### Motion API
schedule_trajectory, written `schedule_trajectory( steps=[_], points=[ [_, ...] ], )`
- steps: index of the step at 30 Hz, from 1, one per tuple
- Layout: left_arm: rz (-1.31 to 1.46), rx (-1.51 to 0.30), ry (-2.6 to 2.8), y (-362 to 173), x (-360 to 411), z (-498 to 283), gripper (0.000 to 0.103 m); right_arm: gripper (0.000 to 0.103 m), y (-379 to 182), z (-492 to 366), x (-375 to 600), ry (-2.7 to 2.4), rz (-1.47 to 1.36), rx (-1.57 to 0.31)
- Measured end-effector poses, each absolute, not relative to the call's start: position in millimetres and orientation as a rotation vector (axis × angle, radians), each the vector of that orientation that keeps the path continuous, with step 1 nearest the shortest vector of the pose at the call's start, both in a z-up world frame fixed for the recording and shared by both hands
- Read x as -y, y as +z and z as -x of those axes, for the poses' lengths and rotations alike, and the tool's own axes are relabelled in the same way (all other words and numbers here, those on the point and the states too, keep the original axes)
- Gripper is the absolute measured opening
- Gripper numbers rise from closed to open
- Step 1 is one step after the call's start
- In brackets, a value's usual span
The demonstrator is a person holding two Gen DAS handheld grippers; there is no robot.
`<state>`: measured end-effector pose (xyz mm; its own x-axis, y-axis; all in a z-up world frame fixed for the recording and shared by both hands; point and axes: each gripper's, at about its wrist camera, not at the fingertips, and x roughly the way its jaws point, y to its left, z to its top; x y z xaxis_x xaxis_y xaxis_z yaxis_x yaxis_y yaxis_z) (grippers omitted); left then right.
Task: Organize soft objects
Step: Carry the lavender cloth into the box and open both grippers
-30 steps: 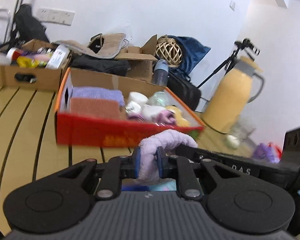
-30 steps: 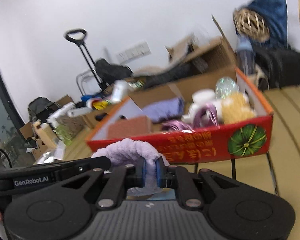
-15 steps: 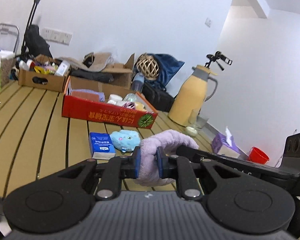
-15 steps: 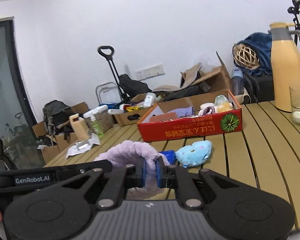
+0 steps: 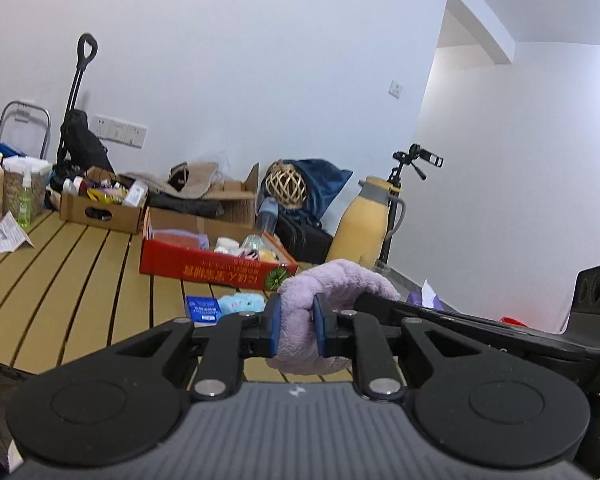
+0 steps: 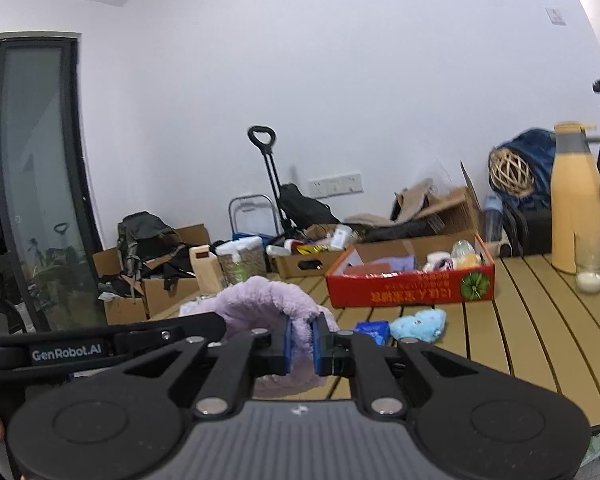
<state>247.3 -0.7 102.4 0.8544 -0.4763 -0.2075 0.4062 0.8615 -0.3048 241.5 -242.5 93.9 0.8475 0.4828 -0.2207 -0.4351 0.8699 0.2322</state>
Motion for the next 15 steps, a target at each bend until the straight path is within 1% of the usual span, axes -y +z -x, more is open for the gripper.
schedule_trajectory(
  steps=[5,8,11,15],
  points=[
    [0.249,-0.250,-0.478,109,-4,-251,0.017,0.010,103,-242,239,0.496,-0.180,-0.256],
    [0.241,-0.225,-0.483,120,-8,-269,0.017,0.010,112,-257,235,0.507,-0.169,-0.240],
    [0.230,-0.195,-0.491,138,-12,-304,0.017,0.010,130,-286,230,0.514,-0.152,-0.200],
    [0.222,-0.214,-0.494,160,-14,-372,0.017,0.010,155,-350,225,0.519,-0.140,-0.179]
  ],
)
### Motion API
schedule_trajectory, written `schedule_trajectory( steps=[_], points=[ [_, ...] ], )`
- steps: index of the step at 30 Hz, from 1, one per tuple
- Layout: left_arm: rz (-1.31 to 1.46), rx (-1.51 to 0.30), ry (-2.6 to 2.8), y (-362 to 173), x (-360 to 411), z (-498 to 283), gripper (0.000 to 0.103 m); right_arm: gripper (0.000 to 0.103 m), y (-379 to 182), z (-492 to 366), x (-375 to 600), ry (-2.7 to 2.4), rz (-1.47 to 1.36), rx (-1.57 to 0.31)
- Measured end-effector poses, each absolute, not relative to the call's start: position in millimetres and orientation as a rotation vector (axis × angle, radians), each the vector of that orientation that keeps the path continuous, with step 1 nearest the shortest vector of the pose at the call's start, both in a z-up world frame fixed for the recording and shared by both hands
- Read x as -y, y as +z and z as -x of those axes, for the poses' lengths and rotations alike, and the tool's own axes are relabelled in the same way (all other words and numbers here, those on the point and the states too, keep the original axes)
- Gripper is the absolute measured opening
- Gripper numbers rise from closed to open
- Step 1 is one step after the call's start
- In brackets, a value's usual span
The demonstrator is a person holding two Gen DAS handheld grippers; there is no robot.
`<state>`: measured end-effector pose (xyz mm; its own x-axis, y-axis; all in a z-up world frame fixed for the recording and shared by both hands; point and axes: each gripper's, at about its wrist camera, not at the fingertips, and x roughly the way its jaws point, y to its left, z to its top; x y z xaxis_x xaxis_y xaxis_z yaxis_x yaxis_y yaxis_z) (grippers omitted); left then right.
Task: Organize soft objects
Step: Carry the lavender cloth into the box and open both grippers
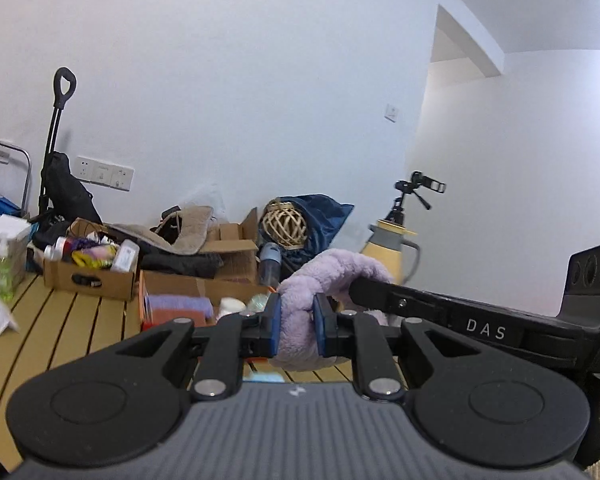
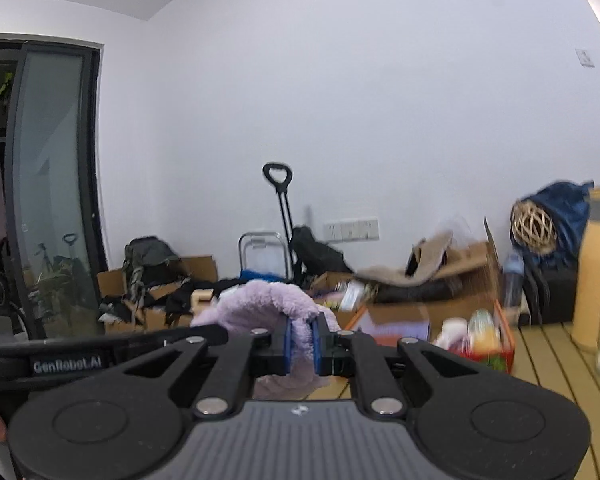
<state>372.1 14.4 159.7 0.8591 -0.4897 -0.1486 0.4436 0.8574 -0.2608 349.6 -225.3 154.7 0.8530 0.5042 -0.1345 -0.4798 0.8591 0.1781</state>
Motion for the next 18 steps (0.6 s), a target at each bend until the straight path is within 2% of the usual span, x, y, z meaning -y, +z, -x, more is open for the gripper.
schedule_trajectory(
  steps=[6,10,18],
  points=[
    [0.262,-0.319,-0.495,183,-21,-506,0.017,0.010,173,-479,220,0.530,-0.168,-0.269],
    [0.294,-0.443,-0.448,170,-17,-608,0.017,0.010,167,-571,219,0.512,-0.189,-0.370],
    [0.228,-0.657,-0.326,101,0,-755,0.017,0.010,89,-740,215,0.457,-0.301,-0.639]
  ],
)
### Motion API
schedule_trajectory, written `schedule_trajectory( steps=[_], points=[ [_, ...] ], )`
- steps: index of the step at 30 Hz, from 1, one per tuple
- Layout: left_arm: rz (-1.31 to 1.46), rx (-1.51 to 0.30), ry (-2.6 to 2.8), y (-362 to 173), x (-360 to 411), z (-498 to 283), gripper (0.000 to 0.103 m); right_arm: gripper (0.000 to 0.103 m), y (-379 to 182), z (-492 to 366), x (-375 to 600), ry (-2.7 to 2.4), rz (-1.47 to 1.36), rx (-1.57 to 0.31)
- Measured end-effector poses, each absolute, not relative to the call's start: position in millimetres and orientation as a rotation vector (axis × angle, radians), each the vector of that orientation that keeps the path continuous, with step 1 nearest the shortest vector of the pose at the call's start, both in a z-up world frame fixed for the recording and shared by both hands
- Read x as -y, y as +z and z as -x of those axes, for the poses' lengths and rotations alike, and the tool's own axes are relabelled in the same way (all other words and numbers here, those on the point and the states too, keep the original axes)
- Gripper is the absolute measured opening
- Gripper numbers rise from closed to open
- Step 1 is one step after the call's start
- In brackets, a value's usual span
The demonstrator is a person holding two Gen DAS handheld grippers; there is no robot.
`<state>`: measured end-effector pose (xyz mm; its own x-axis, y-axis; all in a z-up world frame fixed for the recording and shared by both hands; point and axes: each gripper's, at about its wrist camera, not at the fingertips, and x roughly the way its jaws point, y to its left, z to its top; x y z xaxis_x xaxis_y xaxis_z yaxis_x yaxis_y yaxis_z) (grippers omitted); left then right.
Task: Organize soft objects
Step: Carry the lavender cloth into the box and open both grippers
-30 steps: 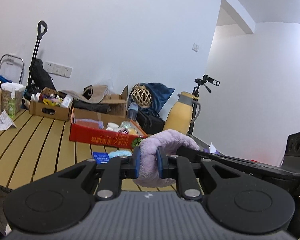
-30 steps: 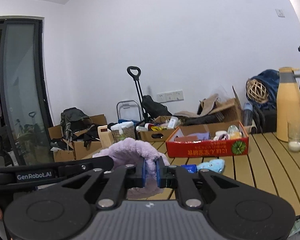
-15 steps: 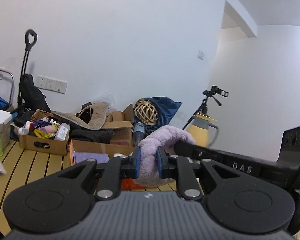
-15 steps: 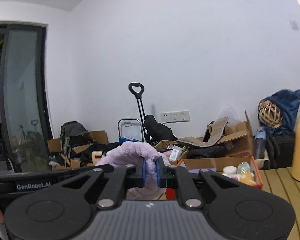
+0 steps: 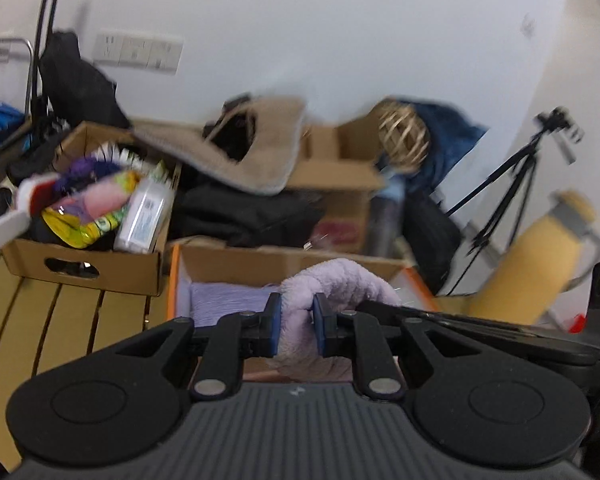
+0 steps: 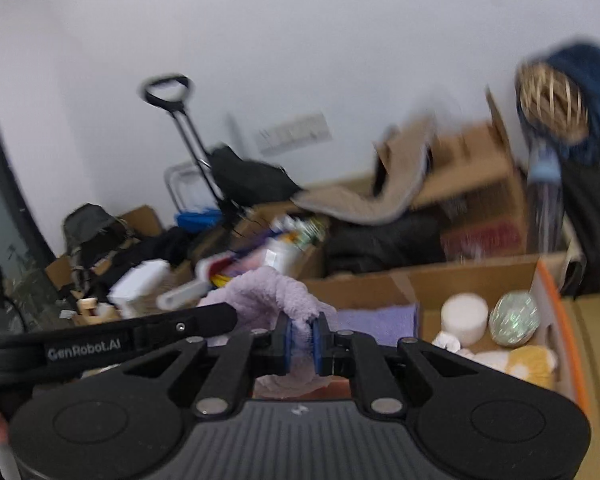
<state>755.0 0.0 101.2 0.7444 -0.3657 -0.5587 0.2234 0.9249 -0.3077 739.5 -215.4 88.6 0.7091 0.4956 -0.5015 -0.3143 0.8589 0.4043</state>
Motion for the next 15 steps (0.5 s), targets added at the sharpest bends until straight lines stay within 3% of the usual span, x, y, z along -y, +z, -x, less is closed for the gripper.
schedule_trajectory(
  steps=[6,8,10,15],
  points=[
    [0.128,-0.757,-0.239,45,4,-800,0.026,0.012,24,-805,193,0.396,-0.245,-0.795],
    [0.100,-0.753,-0.241,34,4,-798,0.040,0.015,10,-810,187,0.375,-0.206,-0.828],
    [0.088,-0.749,-0.222,28,2,-797,0.049,0.016,-1,-812,187,0.356,-0.204,-0.850],
    [0.087,-0.726,-0.201,39,-9,-784,0.048,0.026,2,-803,189,0.466,-0.215,-0.847]
  ],
)
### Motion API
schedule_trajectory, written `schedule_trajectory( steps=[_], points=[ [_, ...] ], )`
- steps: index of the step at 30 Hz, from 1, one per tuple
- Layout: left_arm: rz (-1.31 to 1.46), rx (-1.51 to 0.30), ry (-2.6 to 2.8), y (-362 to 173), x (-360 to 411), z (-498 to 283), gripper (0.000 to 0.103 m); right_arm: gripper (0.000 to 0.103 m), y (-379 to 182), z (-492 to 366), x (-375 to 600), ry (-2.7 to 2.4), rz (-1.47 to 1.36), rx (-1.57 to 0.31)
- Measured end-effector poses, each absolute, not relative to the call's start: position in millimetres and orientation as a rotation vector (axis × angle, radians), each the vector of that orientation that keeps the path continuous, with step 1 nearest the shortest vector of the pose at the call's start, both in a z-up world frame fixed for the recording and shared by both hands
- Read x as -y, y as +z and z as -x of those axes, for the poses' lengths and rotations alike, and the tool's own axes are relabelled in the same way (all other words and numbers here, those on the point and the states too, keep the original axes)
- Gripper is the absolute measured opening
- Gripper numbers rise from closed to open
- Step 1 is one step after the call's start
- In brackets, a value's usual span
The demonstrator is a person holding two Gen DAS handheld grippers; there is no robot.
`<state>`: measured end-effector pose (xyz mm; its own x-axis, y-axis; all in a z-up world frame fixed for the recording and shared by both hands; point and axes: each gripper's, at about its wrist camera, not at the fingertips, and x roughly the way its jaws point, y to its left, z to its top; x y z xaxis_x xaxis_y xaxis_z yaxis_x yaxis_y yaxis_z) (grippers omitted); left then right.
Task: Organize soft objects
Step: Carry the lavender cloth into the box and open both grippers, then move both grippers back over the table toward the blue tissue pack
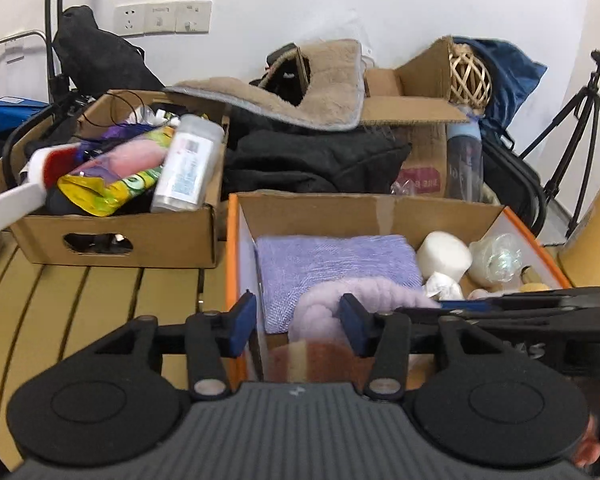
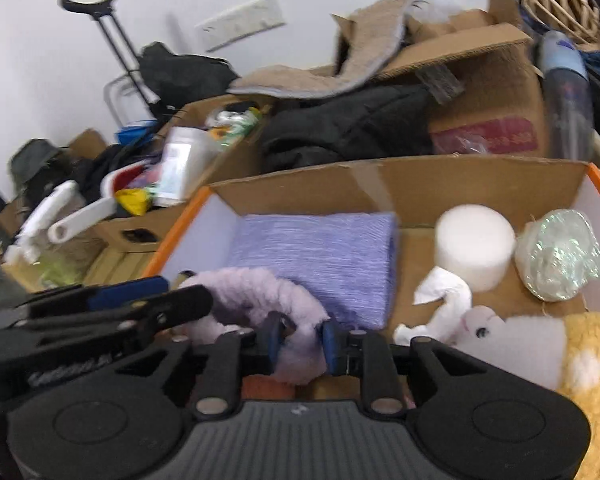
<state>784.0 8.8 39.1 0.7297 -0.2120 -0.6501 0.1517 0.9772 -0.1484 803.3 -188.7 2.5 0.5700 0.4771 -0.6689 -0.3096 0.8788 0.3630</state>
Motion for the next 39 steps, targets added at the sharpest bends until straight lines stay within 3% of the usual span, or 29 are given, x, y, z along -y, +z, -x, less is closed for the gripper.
schedule_trajectory(
  steps=[2,6,10,17,22,28,39],
  points=[
    [0.078,-0.704,-0.189,53,-12,-773,0.050,0.034,21,-793,197,0.448,-0.205,-0.807],
    [0.077,-0.630,-0.175,83,-22,-732,0.053,0.035,59,-770,219,0.401,-0.161,-0.738],
    [0.079,-0.576,-0.193,105,-26,-679,0.057,0.044,91,-725,240,0.376,-0.106,-0.671],
    [0.033,-0.455,-0.185,128,-17,-576,0.066,0.046,123,-614,266,0.357,-0.044,-0.556],
    [-0.012,-0.360,-0.239,117,-9,-485,0.081,0.051,111,-524,282,0.359,-0.083,-0.506],
    [-0.037,-0.338,-0.229,83,-5,-389,0.089,0.054,76,-421,284,0.343,-0.059,-0.457],
    [-0.038,-0.368,-0.244,41,-1,-282,0.093,0.063,36,-291,283,0.351,-0.095,-0.449]
  ],
)
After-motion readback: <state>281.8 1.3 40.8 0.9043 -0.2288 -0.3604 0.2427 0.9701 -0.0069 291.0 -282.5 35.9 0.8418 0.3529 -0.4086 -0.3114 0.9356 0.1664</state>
